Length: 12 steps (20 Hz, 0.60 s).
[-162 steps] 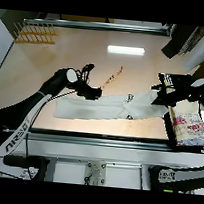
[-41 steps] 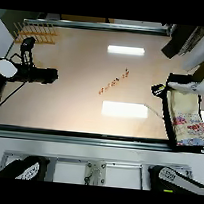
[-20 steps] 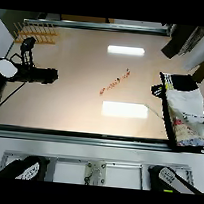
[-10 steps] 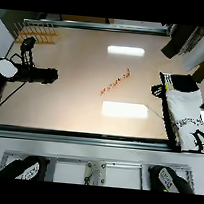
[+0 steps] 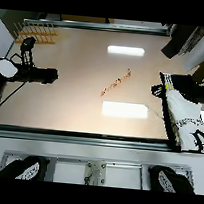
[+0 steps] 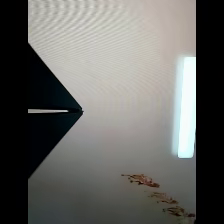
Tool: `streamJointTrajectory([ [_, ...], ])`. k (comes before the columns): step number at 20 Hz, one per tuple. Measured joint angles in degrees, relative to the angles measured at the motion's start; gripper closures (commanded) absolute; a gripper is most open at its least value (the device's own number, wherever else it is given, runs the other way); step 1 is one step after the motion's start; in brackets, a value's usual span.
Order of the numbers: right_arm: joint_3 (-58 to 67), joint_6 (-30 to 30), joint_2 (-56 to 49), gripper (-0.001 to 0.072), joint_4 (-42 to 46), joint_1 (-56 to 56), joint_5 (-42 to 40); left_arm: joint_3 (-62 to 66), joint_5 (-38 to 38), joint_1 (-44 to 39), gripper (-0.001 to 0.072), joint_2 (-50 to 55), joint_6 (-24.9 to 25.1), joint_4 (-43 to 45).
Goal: Fold the clothes and pants, and hang the long-sleeved shirts on hangers.
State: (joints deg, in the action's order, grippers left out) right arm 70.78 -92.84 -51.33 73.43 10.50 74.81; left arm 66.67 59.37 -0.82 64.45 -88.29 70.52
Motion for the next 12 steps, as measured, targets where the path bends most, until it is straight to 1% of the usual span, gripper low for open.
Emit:
streamJointTrajectory([
  [12,0.0,0.0,0.1,0.0692,-0.6,-1.9,-0.4,0.0,0.0,0.0,0.0699,0.0,0.0,0.0],
])
